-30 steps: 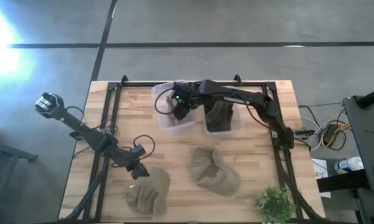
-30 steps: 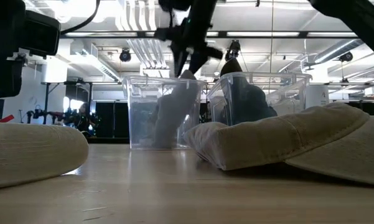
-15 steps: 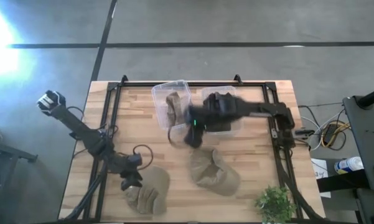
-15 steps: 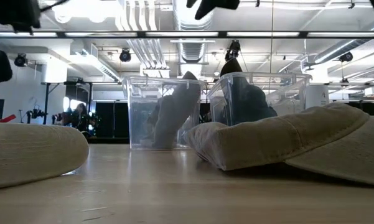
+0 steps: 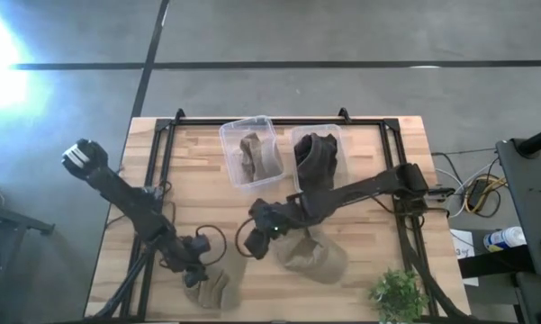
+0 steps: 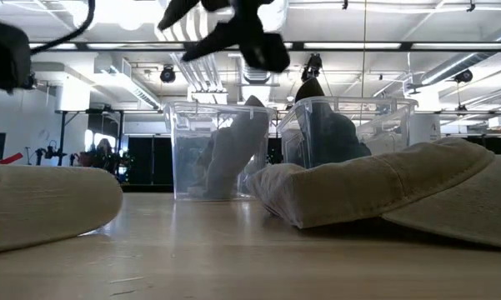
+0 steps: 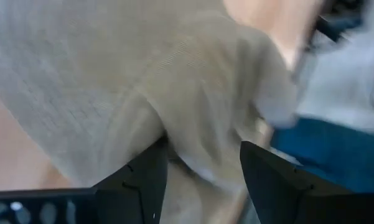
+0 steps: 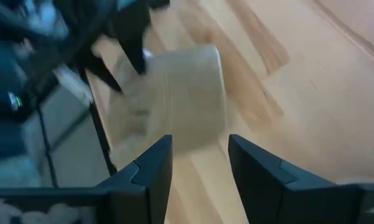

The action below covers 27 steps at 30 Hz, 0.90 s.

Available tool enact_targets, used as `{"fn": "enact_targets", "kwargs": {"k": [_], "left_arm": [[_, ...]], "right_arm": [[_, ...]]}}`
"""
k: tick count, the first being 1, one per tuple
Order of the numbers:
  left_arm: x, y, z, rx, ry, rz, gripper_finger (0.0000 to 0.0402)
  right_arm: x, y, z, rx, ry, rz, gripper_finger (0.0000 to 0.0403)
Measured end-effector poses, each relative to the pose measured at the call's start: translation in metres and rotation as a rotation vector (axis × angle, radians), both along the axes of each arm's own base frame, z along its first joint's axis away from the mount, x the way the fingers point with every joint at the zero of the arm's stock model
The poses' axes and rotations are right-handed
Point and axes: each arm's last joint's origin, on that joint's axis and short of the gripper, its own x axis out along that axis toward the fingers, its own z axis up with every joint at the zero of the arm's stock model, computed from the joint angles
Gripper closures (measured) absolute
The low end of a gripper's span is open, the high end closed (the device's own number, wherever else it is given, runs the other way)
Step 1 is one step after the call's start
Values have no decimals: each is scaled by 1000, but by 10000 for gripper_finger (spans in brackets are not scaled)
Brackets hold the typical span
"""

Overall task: Pick & Place hat
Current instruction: Put the left brown cap into the left transparent bin

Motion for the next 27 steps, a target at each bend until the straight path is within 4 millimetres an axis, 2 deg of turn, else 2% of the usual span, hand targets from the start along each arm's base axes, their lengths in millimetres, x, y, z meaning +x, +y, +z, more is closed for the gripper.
{"fn": "enact_targets", "kwargs": {"k": [7,10,13,19,27], "left_arm": [[10,-1,-31,157,42,132,207],[12,-2,-41,246,35,75,207],[15,-4,-48,346,11,-38,211],[23,-12,-53,481,-49,-198,225],[46,-8,-43,609,-168,-175,230]], "right_arm": [[-7,-1,-39,66,46,-162,259],[-11,1,-53,123,63,-227,257],[-11,4,-63,172,7,-240,254],[-18,-1,-85,166,-15,-279,252],[-26,-2,-102,170,-32,-247,252]]}}
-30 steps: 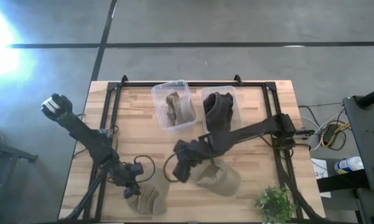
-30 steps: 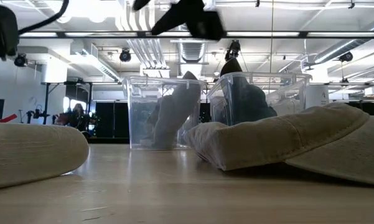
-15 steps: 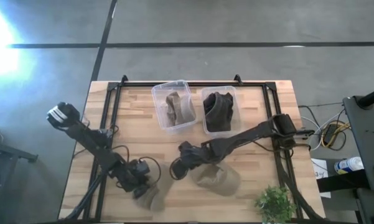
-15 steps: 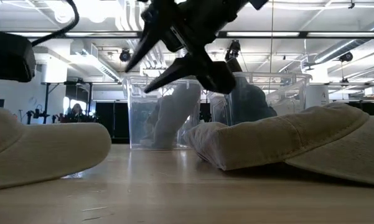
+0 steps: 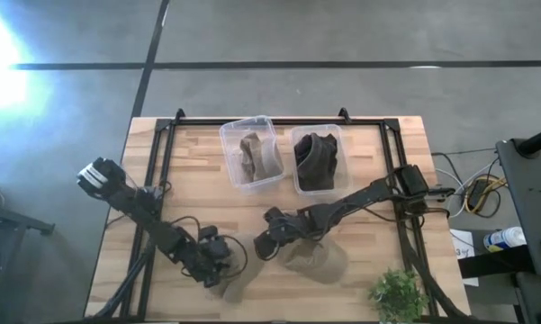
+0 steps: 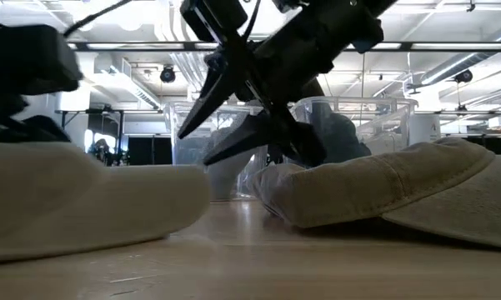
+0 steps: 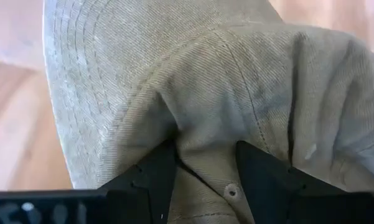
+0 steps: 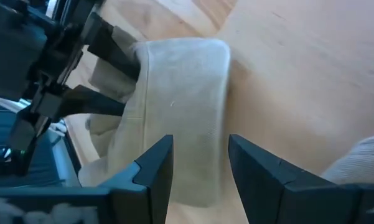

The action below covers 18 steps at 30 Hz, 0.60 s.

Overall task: Pick & Place hat
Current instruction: Put the left brown cap into the left transparent bin

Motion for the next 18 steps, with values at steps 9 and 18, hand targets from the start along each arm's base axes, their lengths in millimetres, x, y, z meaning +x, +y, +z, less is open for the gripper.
{"fn": "enact_targets", "kwargs": {"k": [9,18], "left_arm": [[19,20,2,-9,-13,33,230],[26,26,3,-21,-37,38,230]], "right_arm": [[-10,-2,-14,-5,66,5,252],[-7,-1,-18,-31,34,58,253]]}}
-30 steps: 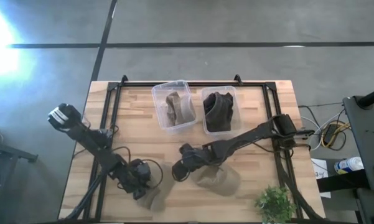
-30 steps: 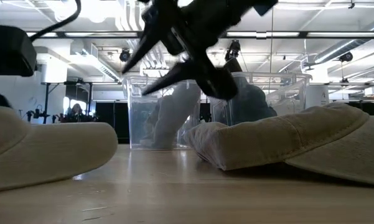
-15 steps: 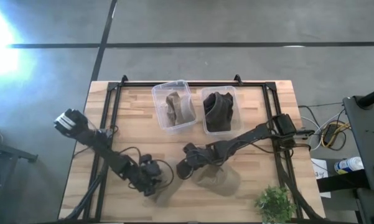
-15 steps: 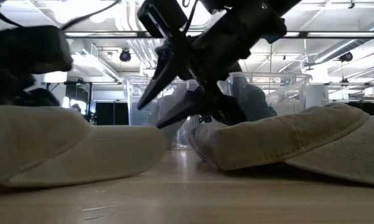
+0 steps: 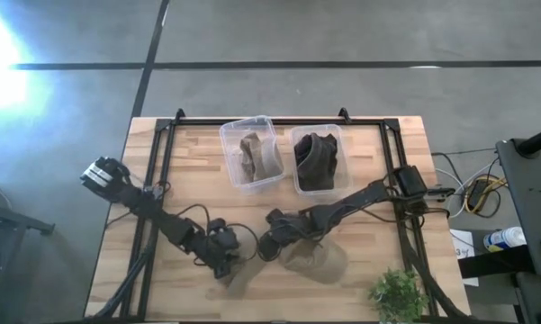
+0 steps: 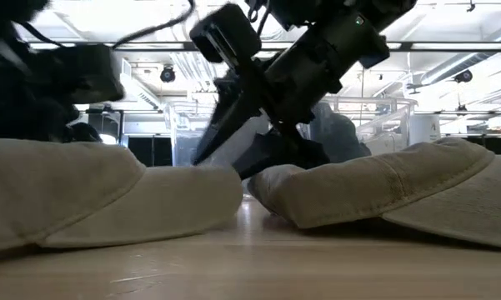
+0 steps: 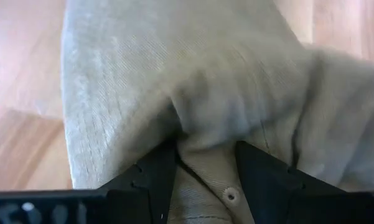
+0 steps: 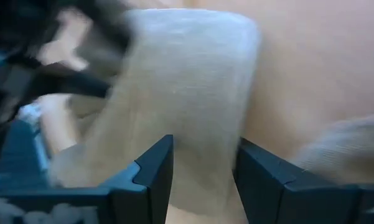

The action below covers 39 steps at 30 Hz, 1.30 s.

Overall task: Pick & Place hat
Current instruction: Put the left brown cap into the left transparent bin

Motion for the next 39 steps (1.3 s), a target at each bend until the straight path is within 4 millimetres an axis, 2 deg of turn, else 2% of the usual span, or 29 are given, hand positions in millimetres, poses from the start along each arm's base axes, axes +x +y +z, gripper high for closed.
{"fn": "enact_targets", "kwargs": {"k": [6,11,15,21,25,28,30,34,37,39], "left_arm": [[14,15,3,-29,-42,62,230],[19,16,19,-43,-61,71,230],[19,14,60,-101,-113,93,230],[-4,22,149,-66,-251,160,230],[-30,30,206,-38,-435,249,230],[-49,35,233,-12,-551,289,230],[-59,40,244,10,-603,317,230],[-70,46,252,11,-643,347,230],[-71,47,252,9,-639,351,230],[-71,47,251,3,-637,356,230]], "right_arm": [[8,4,2,-1,-104,90,273],[7,3,16,-5,-132,127,326],[2,3,36,-18,-170,157,383],[-20,-6,100,-126,-284,118,388],[-46,-22,152,-318,-360,-45,389],[-67,-38,191,-496,-413,-223,390],[-74,-50,205,-574,-423,-304,390],[-71,-80,212,-621,-377,-403,390],[-60,-109,205,-523,-279,-442,390],[-47,-126,197,-456,-197,-395,390]]}}
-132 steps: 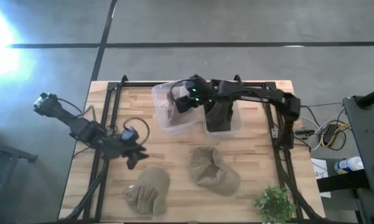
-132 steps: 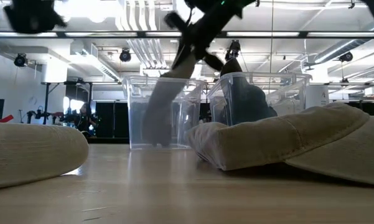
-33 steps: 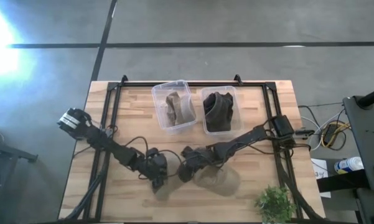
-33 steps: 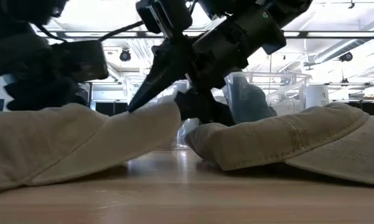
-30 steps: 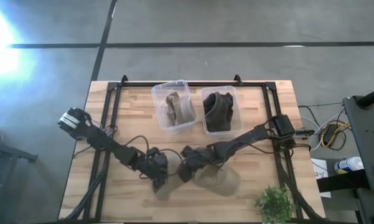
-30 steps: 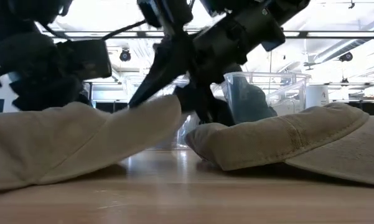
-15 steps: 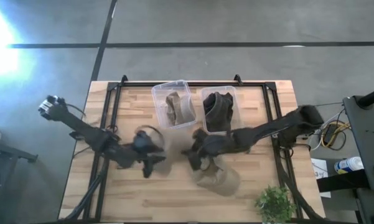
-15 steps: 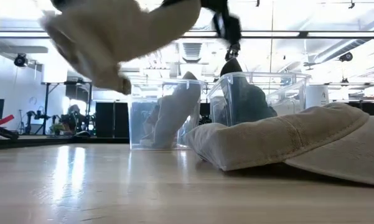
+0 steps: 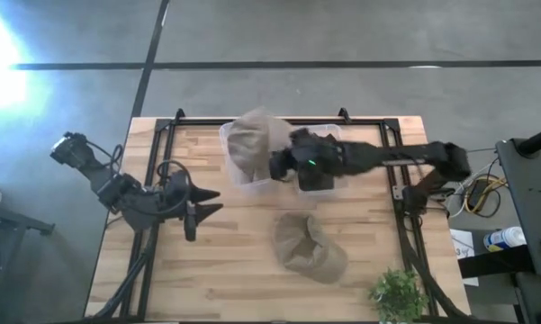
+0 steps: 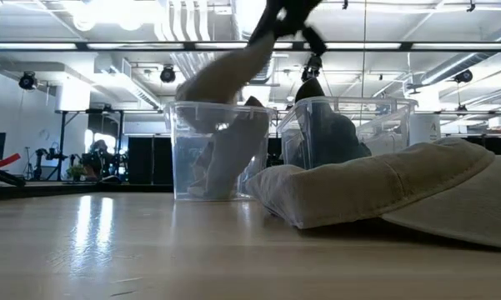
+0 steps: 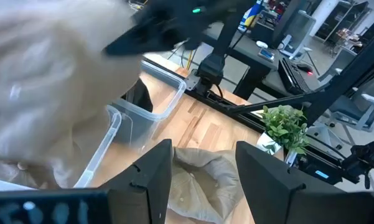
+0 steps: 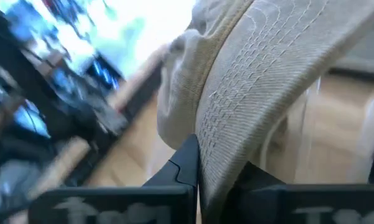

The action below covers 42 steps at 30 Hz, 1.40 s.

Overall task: Pick & Place hat
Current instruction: Put the left brown cap into the left transparent bin, then put the brown cap into the left transparent bin

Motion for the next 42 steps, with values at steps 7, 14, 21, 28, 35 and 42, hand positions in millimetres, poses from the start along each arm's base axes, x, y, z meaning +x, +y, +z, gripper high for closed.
{"fn": "enact_targets", "kwargs": {"k": [7,14,21,28,35,42], "left_arm": [[6,-4,-7,-25,17,21,230],[15,-10,-17,-57,37,46,230],[22,-15,-24,-58,60,51,230],[24,-17,-28,-43,88,51,230],[23,-17,-29,-32,99,47,230],[30,-19,-46,-20,155,26,230]], "right_arm": [[54,-43,-9,174,174,142,390],[99,-74,-47,253,462,201,390],[128,-74,-80,328,566,316,374],[117,-62,-65,214,590,338,318],[91,-47,-15,81,568,298,235],[47,18,25,36,626,378,193]]}}
